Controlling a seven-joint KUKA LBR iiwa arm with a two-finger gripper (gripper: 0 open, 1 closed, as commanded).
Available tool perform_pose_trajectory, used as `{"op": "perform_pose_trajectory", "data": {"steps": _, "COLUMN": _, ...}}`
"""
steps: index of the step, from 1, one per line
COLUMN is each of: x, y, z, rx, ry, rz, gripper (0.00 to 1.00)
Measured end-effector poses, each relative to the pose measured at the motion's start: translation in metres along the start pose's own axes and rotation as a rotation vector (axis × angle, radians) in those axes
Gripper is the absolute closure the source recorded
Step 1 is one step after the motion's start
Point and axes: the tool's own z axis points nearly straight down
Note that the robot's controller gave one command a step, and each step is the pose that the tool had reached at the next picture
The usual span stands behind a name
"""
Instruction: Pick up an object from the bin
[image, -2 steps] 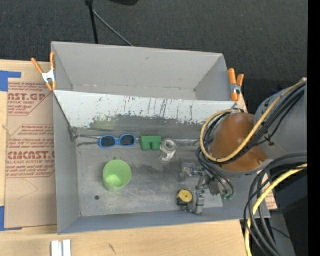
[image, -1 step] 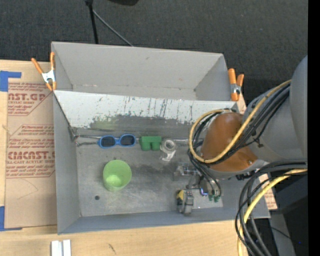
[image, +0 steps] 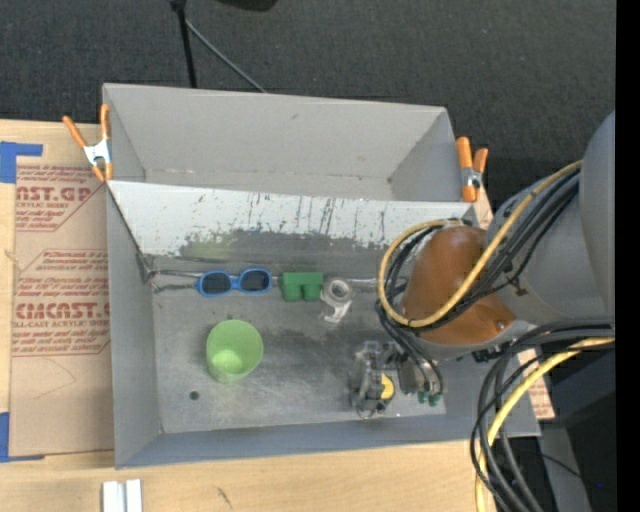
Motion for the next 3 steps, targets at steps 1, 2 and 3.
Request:
{"op": "perform_pose_trajectory", "data": {"steps": 1, "x": -0.022, "y": -0.001, "z": -0.145, "rx": 0.0, "ry": -0.008, "rz": -0.011, "gripper": 1.0}}
{"op": "perform_pose_trajectory", "data": {"steps": 2, "x": 0.005, "y": 0.014, "z": -0.105, "rx": 0.0, "ry": 0.003, "rz": -0.369, "gripper": 1.0}}
{"op": "perform_pose_trajectory", "data": {"steps": 3, "x": 0.004, "y": 0.014, "z": -0.106, "rx": 0.001, "ry": 0.0, "rz": -0.368, "gripper": 0.0}}
